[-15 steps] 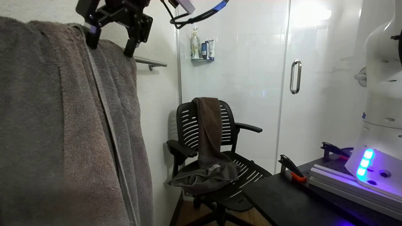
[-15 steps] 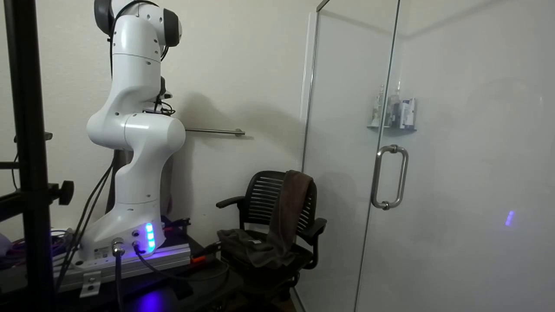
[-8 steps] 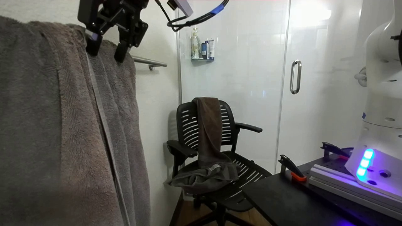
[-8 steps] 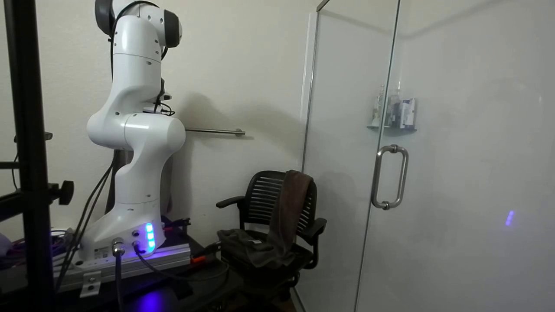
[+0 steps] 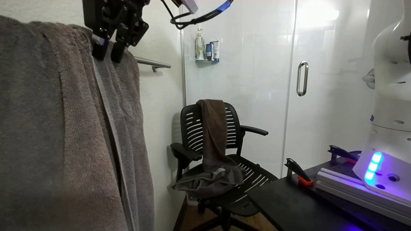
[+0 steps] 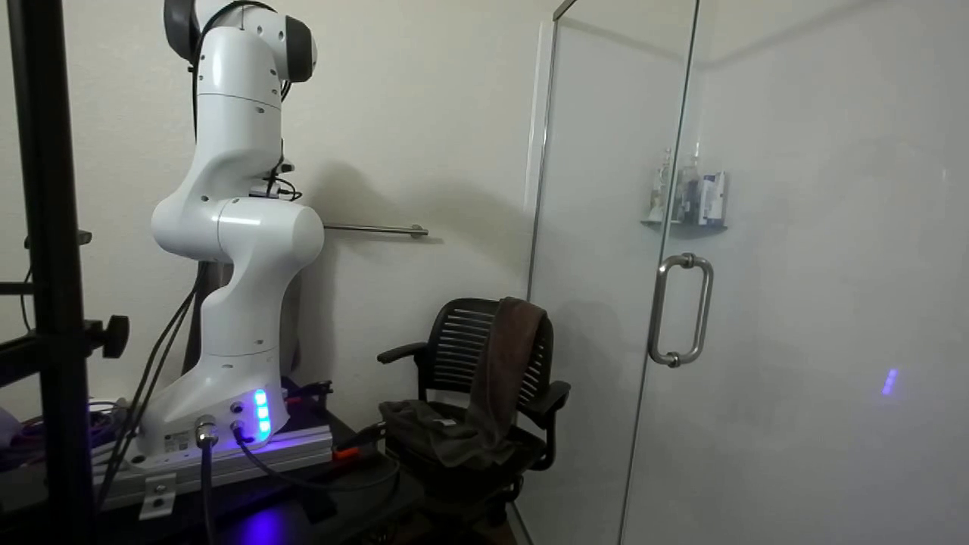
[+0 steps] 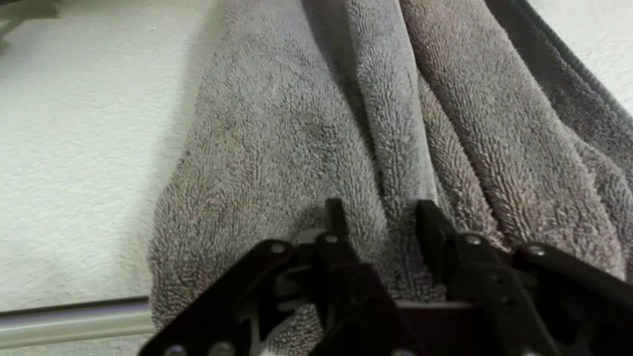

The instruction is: Hang the brown towel on the backrest of the black chair, remove the grey towel from the rail and put it on the seat of the black chair

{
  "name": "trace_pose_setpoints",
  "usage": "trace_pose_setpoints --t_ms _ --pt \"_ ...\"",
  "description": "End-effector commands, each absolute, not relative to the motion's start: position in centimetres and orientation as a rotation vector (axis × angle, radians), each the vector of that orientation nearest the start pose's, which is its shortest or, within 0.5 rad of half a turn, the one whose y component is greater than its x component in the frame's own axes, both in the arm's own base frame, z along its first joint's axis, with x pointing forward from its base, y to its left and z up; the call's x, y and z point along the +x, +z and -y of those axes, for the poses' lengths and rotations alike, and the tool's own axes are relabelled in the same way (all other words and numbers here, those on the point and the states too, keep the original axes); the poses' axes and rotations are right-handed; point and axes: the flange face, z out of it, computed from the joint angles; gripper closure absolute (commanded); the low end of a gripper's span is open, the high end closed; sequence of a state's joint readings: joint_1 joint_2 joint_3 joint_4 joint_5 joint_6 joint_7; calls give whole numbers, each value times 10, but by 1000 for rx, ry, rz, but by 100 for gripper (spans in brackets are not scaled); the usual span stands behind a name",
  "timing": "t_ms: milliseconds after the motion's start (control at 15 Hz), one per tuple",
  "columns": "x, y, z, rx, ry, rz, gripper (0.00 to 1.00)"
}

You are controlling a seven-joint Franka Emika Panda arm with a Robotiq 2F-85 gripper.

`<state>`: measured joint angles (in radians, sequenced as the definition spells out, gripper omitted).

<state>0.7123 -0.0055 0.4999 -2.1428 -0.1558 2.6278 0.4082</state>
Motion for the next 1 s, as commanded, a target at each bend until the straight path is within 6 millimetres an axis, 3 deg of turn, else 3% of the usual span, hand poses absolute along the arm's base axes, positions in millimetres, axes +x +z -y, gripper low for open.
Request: trace_pose_setpoints --t_ms 0,267,467,600,933 --pt "195 457 -538 -2617 -605 1260 29" --pt "183 457 -546 -2621 -541 1219 1" --pt "168 466 -556 -2578 -530 1226 0" --pt "166 468 -554 -2617 -619 1238 0" --pt "175 448 -547 -2689 -776 1218 0"
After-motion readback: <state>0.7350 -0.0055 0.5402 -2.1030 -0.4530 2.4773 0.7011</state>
